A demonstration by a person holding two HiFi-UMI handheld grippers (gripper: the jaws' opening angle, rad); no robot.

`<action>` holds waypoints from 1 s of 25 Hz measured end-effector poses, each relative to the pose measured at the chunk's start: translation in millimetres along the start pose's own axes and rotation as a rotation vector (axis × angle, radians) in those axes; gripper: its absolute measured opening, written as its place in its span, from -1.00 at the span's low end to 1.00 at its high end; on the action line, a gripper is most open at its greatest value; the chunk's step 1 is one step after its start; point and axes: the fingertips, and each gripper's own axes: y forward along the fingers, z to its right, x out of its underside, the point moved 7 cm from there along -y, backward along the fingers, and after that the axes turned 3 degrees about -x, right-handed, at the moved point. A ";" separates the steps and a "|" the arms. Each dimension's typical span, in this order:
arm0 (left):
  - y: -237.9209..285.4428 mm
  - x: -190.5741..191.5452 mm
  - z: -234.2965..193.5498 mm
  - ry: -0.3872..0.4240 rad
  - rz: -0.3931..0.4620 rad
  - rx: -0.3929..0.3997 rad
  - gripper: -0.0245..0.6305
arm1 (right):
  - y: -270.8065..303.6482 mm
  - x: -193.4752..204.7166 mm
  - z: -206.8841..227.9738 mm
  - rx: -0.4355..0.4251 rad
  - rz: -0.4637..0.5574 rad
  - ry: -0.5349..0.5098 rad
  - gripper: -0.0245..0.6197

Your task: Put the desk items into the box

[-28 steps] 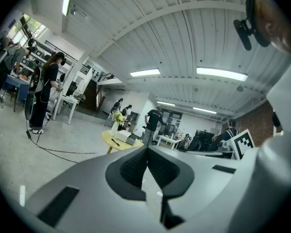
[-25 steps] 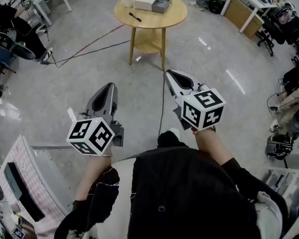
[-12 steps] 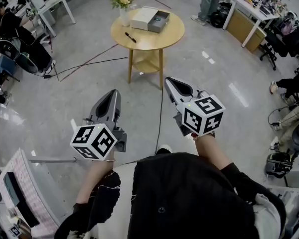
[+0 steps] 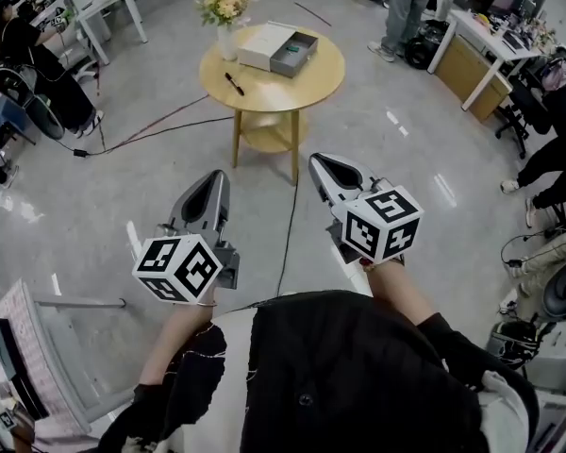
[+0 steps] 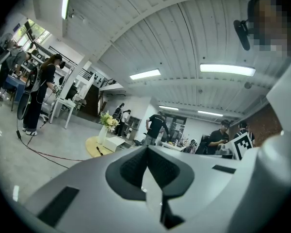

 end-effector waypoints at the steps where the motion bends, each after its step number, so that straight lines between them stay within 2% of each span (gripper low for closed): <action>1: 4.2 2.7 2.5 0.002 0.000 -0.005 -0.90 | 0.6 1.5 5.4 -0.008 -0.003 0.001 -0.91; 8: 21.0 10.6 10.6 0.019 -0.014 -0.039 -0.90 | 8.6 16.9 28.9 -0.054 -0.030 0.042 -0.91; 18: 43.0 41.9 -1.5 -0.039 -0.088 -0.085 -0.90 | 35.1 47.2 45.0 -0.114 -0.127 0.100 -0.91; 25: 61.0 47.2 -23.6 -0.063 -0.112 -0.123 -0.90 | 58.2 63.7 57.2 -0.125 -0.183 0.143 -0.91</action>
